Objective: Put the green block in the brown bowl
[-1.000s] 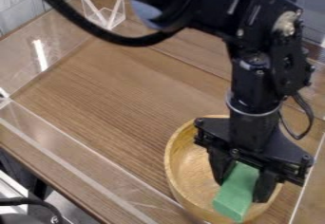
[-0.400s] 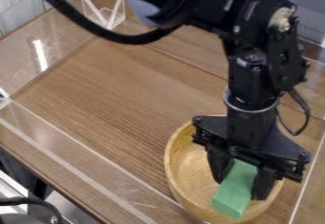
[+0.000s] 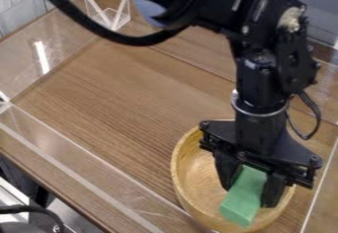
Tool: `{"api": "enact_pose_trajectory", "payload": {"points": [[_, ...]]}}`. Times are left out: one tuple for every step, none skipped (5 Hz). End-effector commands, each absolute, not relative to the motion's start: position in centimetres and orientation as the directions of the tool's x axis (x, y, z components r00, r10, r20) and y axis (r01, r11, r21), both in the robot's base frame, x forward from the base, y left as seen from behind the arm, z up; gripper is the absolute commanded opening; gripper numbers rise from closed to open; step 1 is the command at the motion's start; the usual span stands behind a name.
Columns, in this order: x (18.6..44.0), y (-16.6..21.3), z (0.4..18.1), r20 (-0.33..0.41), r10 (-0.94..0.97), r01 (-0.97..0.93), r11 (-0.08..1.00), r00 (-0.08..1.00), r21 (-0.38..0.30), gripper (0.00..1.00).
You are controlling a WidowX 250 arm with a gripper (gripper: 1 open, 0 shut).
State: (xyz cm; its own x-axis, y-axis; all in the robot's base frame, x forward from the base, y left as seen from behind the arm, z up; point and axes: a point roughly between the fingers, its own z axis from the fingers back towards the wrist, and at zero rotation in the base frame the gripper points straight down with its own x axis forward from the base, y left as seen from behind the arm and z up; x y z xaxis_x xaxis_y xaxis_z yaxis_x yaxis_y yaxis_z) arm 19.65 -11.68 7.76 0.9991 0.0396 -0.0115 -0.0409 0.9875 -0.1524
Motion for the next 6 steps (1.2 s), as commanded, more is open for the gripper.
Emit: {"api": "enact_pose_trajectory", "payload": {"points": [[20.2, -11.7, 8.4, 0.007, 0.050, -0.048, 0.985, 0.999, -0.168, 0.00], [20.1, -11.6, 8.4, 0.003, 0.053, -0.052, 0.984, 0.999, -0.170, 0.00], [20.2, -11.5, 8.4, -0.001, 0.056, -0.055, 0.983, 0.998, -0.173, 0.00], [20.3, -11.3, 8.2, -0.007, 0.060, -0.060, 0.983, 0.998, -0.175, 0.00], [20.5, -11.1, 8.1, -0.012, 0.065, -0.066, 0.982, 0.998, -0.177, 1.00], [20.7, -10.5, 8.5, -0.019, 0.073, -0.075, 0.981, 0.997, -0.180, 1.00]]}}
